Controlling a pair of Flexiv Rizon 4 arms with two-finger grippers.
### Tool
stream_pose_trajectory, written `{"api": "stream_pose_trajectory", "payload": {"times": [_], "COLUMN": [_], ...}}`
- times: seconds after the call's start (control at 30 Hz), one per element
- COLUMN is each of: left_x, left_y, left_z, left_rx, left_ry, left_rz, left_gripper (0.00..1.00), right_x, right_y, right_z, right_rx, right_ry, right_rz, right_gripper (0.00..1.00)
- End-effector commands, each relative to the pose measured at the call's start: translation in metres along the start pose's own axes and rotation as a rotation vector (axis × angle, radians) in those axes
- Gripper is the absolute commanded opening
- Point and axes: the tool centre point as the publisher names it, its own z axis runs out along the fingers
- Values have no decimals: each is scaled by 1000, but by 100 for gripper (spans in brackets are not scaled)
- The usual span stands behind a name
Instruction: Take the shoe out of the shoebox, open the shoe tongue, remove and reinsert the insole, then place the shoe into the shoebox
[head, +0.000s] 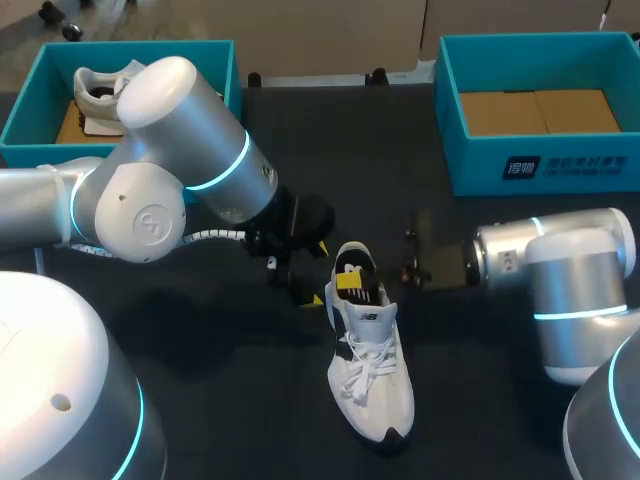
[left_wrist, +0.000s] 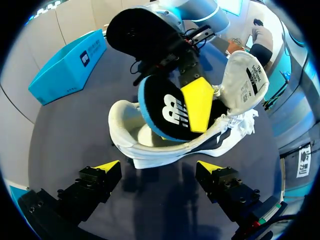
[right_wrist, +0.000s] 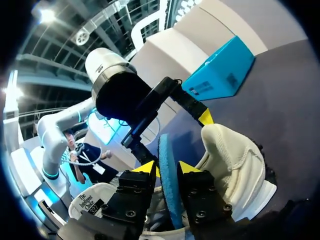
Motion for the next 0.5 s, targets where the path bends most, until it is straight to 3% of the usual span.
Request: {"api": "stream_pose_trajectory", "payload": {"times": [0.03, 0.23, 0.5], "left_x": [0, 0, 0], "left_y": [0, 0, 0], "left_z": [1, 1, 1], "left_rx": [2, 2, 2], "left_ry": [0, 0, 0], "left_rz": [1, 1, 1], "left_gripper": [100, 100, 100], "right_x": [-7, -15, -9], "right_y": [-1, -17, -39], "right_z": [-5, -6, 3], "right_rx": [-10, -25, -19], "right_ry": [9, 19, 14], "right_rz": [13, 67, 122], "right_gripper": [0, 0, 0]}}
